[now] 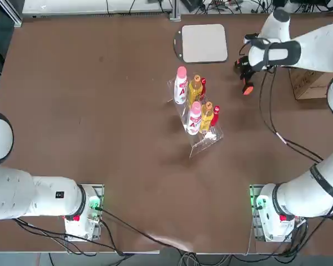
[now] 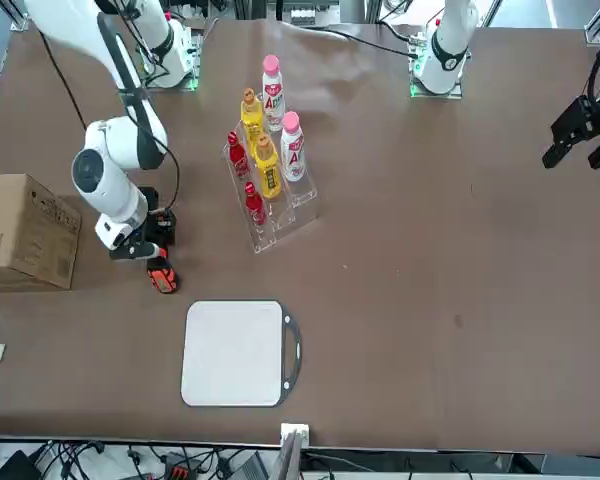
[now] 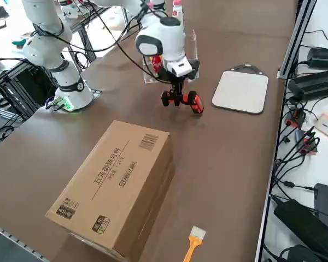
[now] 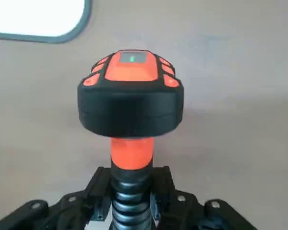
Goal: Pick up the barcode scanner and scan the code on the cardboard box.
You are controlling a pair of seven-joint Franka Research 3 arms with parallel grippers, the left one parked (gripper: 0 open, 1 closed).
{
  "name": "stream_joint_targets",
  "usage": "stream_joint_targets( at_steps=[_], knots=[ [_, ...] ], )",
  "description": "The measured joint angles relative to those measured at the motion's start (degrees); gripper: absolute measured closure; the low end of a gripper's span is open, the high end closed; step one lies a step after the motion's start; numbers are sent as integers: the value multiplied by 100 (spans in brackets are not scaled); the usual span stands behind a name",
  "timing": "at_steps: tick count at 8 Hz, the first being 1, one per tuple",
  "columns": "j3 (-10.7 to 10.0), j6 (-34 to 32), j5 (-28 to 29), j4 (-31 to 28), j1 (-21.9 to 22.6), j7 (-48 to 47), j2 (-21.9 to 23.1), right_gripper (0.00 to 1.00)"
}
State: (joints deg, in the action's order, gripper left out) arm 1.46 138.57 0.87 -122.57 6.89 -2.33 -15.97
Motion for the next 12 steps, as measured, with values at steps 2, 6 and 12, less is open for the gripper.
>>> stream_joint_targets(
  at_steps=[2, 6, 12],
  knots=[
    [-68, -1211, 1, 540, -42, -3, 577, 57],
    [-158, -2589, -9, 1272, -1230, 975, 1369, 57],
    [-199, -2807, -11, 1960, -3274, 3450, 1166, 57]
  ],
)
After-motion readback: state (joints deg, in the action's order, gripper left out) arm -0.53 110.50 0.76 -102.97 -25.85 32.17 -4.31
